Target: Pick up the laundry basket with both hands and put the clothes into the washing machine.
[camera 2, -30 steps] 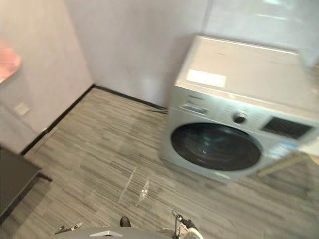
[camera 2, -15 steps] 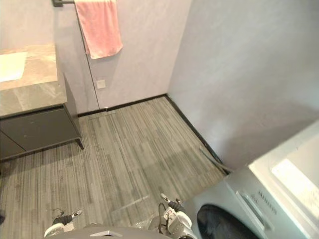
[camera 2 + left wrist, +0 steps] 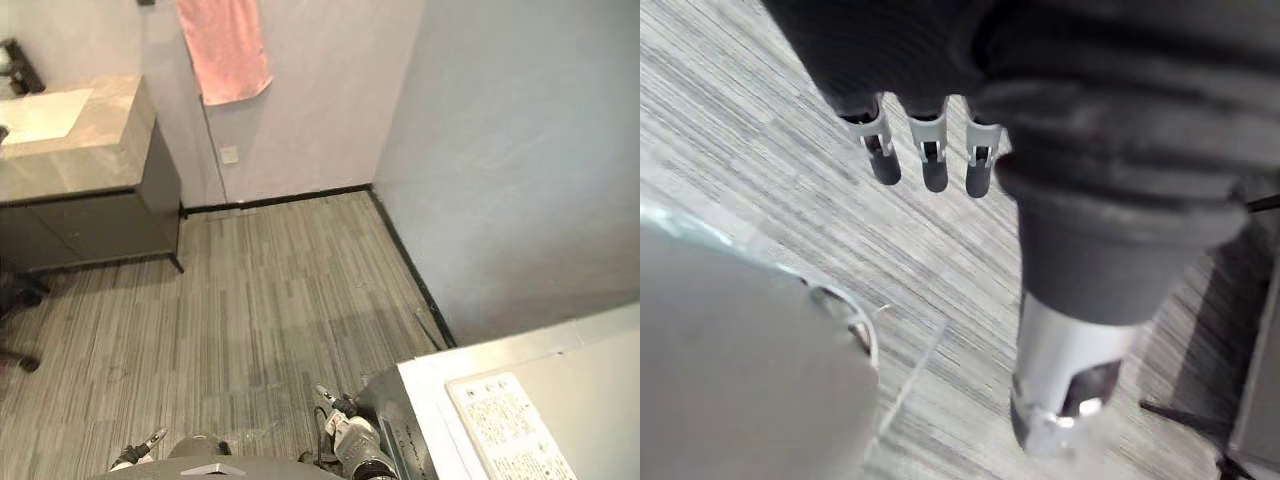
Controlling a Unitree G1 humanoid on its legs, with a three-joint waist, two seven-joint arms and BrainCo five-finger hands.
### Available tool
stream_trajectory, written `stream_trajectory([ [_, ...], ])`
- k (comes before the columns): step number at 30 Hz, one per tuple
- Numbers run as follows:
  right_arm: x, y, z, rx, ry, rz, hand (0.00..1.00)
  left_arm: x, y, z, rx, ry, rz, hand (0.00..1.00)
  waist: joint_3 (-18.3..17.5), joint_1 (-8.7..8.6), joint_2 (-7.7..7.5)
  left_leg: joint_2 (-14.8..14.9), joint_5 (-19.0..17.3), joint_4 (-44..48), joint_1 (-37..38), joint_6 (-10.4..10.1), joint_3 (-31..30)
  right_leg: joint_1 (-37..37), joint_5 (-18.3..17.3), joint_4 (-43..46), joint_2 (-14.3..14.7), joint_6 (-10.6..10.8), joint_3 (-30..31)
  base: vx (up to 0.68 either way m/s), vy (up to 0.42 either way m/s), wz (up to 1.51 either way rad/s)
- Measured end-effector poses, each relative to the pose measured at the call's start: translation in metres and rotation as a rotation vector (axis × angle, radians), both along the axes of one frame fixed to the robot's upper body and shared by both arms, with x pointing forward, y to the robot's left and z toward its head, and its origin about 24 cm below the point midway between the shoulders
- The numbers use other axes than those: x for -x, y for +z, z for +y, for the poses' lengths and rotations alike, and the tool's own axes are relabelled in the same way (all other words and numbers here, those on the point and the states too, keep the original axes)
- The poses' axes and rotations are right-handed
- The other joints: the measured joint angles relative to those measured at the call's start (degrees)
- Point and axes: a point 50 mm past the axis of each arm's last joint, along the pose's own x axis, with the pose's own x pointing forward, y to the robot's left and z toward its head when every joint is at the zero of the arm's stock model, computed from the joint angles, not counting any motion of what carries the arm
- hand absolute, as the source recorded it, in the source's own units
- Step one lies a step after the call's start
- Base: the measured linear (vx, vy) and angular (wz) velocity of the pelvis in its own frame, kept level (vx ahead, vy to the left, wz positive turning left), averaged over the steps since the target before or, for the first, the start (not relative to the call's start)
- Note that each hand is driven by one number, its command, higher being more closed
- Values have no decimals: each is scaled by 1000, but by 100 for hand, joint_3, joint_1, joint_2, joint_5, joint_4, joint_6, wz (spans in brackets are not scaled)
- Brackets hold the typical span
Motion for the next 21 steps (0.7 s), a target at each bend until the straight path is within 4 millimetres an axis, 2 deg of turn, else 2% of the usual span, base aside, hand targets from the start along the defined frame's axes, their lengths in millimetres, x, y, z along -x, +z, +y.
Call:
stream_trajectory([
  [1, 2, 0, -3, 2, -25, 4, 0, 0, 0, -2, 8, 11, 0, 0, -6, 19, 30, -208, 215, -839, 303, 259, -19, -5, 65, -76, -17, 30, -28, -64, 51, 32],
  [2, 3, -1, -4, -1, -44, 2, 0, 0, 0, -1, 0, -3, 3, 0, 20, 1, -54, -369, 521, -1377, 486, 301, -44, -2, 159, -159, -64, 51, -13, -72, 74, 19],
  [5, 10, -3, -5, -1, -69, 9, 0, -6, 1, -2, -12, -63, -2, 0, -28, -44, -128, -578, 803, -1878, 579, 416, -167, 18, 294, -409, -125, 122, -66, -52, 85, 23],
  [10, 24, -7, -9, 5, -95, 41, 0, -9, 1, -5, -16, -128, -3, 0, -49, -12, -111, -723, 894, -2078, 797, 506, -165, 186, 357, -511, -206, 209, -57, -34, 73, 1],
  [21, 41, -12, -19, -4, -176, 107, 0, -9, 0, -7, 2, -135, -9, 0, -74, 48, -98, -775, 943, -2197, 914, 534, -239, 323, 388, -656, -205, 240, -122, -10, 5, 2],
])
